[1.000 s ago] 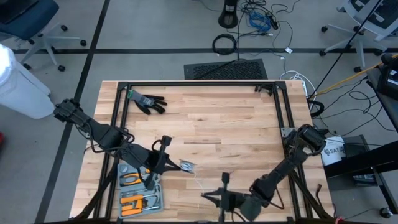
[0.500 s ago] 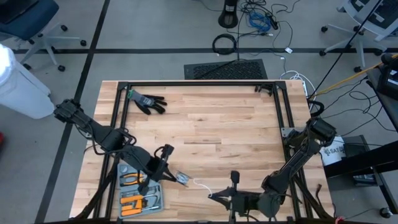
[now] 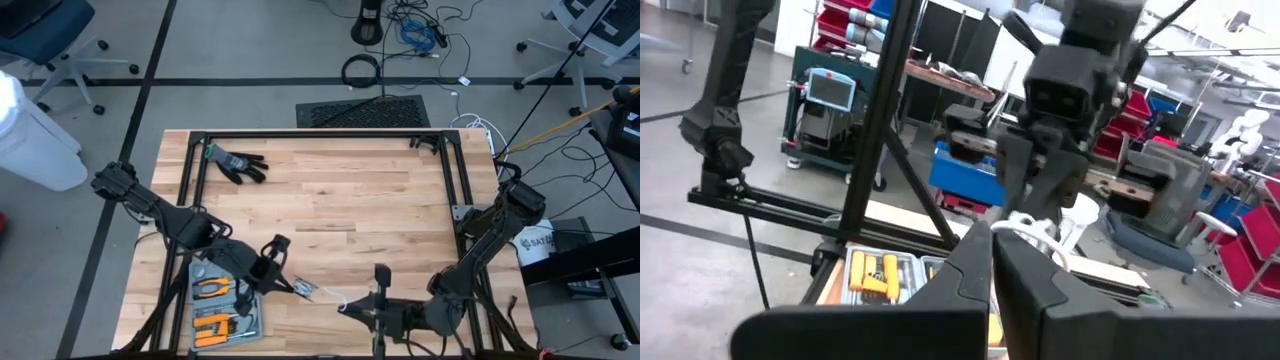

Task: Coil cords
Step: Coil the white cable wire into the spool

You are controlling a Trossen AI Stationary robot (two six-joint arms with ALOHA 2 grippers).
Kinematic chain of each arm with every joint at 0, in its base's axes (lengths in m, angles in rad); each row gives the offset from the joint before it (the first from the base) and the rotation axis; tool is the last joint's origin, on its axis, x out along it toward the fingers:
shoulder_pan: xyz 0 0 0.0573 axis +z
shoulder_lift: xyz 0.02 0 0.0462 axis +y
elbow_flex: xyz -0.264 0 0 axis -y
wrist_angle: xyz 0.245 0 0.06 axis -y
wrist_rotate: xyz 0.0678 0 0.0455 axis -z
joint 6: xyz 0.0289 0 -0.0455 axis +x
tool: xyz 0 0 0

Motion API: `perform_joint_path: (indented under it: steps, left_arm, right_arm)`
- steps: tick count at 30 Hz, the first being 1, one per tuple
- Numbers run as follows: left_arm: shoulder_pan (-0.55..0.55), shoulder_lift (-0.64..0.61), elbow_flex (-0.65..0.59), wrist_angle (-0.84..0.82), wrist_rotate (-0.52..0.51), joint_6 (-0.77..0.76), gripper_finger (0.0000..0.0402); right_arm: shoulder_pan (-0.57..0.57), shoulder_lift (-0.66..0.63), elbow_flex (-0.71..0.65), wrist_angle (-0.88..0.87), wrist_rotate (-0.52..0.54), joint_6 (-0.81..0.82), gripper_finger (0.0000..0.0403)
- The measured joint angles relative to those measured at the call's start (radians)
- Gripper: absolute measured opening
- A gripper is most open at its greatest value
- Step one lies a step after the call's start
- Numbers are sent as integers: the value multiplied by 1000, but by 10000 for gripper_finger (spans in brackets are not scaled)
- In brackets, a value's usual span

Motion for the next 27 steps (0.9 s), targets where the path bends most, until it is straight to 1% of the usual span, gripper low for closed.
perform_joint_path:
  steps: [4, 9, 13, 15, 17, 22, 27]
  left_arm:
    - [4, 0, 0, -1, -17, 0, 6]
    - [20, 0, 0, 1, -13, -40, 6]
    - [27, 5, 0, 8, 43, -46, 6]
    - [27, 16, 0, 31, 68, -47, 6]
    - [27, 32, 0, 52, 94, -45, 6]
    - [28, 79, 0, 75, 121, -18, 6]
    - [28, 123, 0, 182, 191, 8, 6]
  right_arm:
    - [27, 1, 35, -37, 4, -1, 0]
    - [50, 1, 127, -130, 4, -46, 0]
    - [45, 1, 208, -265, 4, -50, 0]
    - [33, 1, 233, -306, -5, -49, 0]
    - [18, 1, 247, -326, -38, -50, 0]
    - [-13, 1, 262, -331, -105, -69, 0]
    - [-59, 1, 263, -340, -192, -62, 0]
